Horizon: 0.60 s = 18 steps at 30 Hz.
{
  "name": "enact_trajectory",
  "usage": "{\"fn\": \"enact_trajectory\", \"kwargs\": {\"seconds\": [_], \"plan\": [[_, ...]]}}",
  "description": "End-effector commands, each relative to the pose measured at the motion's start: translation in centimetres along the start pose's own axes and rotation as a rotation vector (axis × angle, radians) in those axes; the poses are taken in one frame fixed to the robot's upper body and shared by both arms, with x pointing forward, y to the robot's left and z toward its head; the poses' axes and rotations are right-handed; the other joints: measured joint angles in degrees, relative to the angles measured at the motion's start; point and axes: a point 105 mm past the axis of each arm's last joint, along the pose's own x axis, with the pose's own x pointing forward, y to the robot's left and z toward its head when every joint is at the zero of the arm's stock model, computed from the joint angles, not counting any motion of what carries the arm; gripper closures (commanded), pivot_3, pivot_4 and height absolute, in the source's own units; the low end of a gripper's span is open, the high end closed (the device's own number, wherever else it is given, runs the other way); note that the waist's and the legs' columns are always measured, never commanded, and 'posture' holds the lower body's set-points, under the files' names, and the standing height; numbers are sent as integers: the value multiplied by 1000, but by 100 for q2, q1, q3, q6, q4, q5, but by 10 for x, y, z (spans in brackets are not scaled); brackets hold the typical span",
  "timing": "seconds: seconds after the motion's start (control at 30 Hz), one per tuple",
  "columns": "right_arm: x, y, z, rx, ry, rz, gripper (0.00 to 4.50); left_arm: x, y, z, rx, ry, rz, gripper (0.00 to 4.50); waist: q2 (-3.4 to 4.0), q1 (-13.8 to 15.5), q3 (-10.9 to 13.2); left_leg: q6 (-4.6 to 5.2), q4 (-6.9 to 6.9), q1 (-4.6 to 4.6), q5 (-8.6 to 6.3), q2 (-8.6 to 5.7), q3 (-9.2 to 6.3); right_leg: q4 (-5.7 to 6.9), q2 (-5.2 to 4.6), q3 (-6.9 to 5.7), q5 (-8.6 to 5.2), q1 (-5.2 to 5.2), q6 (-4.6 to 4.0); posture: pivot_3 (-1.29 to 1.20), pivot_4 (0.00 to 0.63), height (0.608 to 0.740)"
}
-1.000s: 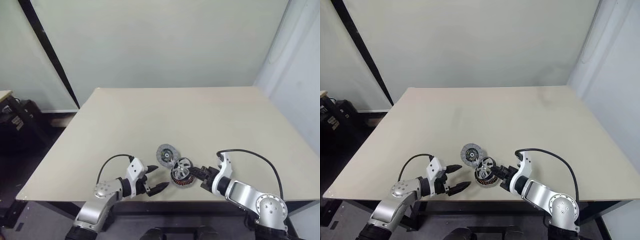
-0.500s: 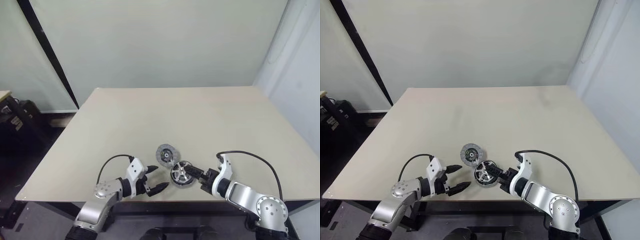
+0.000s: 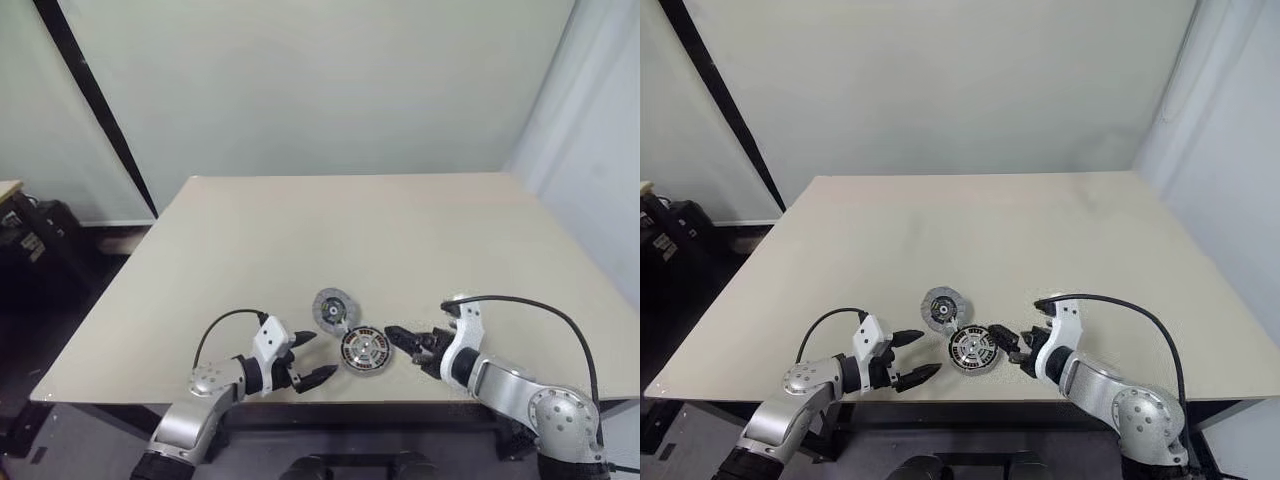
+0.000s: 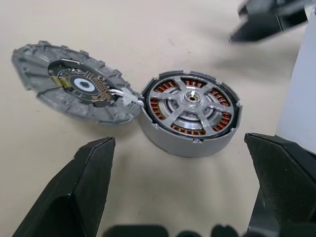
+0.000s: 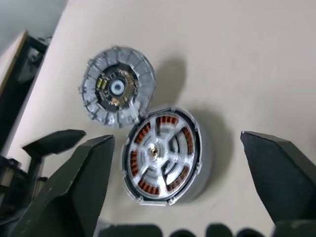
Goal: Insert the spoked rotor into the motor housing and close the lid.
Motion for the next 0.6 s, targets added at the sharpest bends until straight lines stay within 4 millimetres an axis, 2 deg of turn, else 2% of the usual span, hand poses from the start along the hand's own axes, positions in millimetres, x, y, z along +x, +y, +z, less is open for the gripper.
{"fn": "enact_trajectory", "kwargs": {"seconds": [0.03, 0.2, 0.33, 0.37, 0.53, 0.6], "plan": [[7, 9, 9, -407, -43, -29, 1171, 1, 3, 10, 29, -30, 2, 0, -3, 3, 0, -1, 2, 0, 0, -3, 4, -1, -3, 0, 0, -6, 0, 0, 0, 740], [29, 15, 5, -504, -100, -7, 2964, 0, 4, 10, 32, -31, 6, 0, -21, 3, -1, 0, 1, 0, 0, -1, -5, -2, 1, -5, 0, 4, 0, 0, 0, 740], [44, 14, -7, -476, -97, 7, 4295, -1, 5, 11, 35, -32, 11, 0, -26, 21, -2, 0, 4, 0, 0, -5, -7, -3, 0, -5, 1, 5, 2, 0, 0, 740], [48, 11, -14, -471, -74, 5, 4460, -1, 5, 12, 35, -32, 12, 0, -28, 27, -2, 1, 6, 0, 0, -6, -9, -3, 0, -5, 1, 6, 2, 0, 0, 740], [58, -4, -54, -505, 65, -3, 4460, -3, 5, 12, 38, -34, 19, 0, -29, 33, -3, 1, 7, 16, 1, -6, -10, -1, 1, -5, 1, 21, 1, 0, 0, 740], [59, -3, -56, -493, 64, 2, 4460, -4, 6, 12, 38, -35, 22, 0, -33, 33, -6, -2, 5, 46, -2, -3, -16, -2, 2, -9, 0, 61, 0, 0, 0, 740]]}}
